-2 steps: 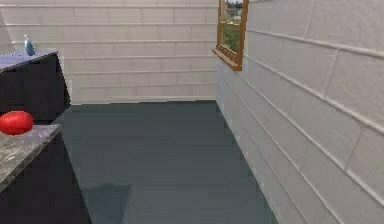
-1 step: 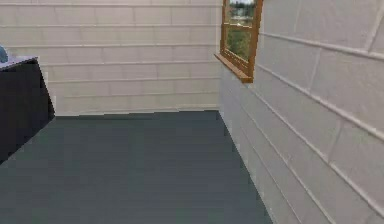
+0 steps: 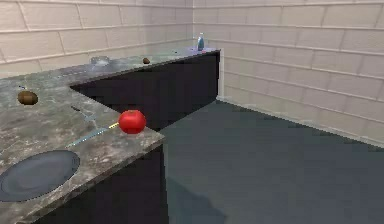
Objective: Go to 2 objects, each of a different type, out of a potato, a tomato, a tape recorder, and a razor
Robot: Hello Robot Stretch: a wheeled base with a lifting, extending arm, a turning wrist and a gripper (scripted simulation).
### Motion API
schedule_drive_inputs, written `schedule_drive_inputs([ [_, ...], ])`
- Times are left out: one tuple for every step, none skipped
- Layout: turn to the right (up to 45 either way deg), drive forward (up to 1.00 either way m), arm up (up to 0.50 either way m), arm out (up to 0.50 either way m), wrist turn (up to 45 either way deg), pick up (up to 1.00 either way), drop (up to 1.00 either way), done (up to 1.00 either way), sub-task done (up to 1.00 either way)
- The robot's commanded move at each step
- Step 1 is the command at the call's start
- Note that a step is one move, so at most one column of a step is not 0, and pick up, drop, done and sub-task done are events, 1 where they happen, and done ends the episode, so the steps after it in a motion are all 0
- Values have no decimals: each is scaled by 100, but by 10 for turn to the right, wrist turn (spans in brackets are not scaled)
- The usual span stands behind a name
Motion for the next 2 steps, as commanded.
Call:
schedule_drive_inputs([
  [-150,0,0,0,0,0,0,0,0],
  [0,0,0,0,0,0,0,0,100],
])
